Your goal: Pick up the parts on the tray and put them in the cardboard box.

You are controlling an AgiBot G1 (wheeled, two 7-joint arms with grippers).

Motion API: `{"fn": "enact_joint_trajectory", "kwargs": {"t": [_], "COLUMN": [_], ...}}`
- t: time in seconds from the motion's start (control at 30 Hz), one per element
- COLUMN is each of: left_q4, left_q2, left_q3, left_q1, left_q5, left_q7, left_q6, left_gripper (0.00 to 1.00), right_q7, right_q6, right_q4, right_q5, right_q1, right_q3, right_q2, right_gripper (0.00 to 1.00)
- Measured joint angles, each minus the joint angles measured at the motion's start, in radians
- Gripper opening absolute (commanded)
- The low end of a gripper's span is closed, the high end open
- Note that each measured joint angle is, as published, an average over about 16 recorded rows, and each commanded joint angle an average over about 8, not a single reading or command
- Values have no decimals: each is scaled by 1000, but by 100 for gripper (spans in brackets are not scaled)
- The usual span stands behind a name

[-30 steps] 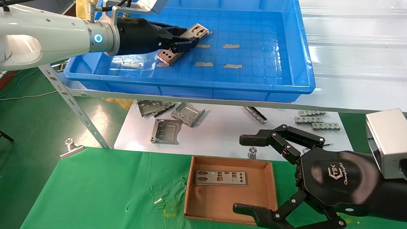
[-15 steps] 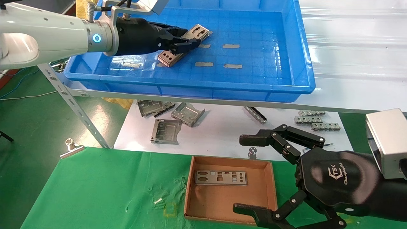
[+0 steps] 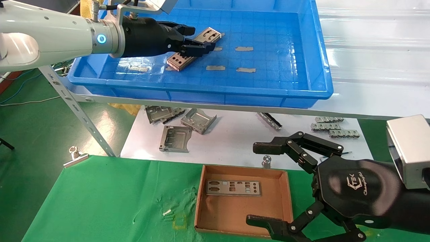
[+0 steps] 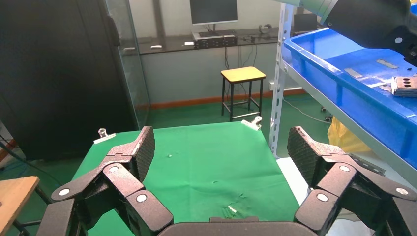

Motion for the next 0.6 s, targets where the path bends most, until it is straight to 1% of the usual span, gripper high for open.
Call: {"fn": "enact_joint_trajectory", "kwargs": {"t": [0.03,0.07,0.6], "left_q4": [1,1,10], "left_q2": [0,0,-1], "left_q3": [1,2,18], "left_q1": [0,-1,-4], "left_q5": [-1,-3,-20], "left_q7": [0,0,1], "left_q6": [1,2,-1], "left_gripper": [3,0,0], "right_q7": [0,0,0], "right_q6": [0,0,0], "right_q4": [0,0,0], "right_q5": [0,0,0], "right_q1": [0,0,0], "right_q3": [0,0,0], "right_q2": [0,0,0], "right_gripper": [100,100,100]}}
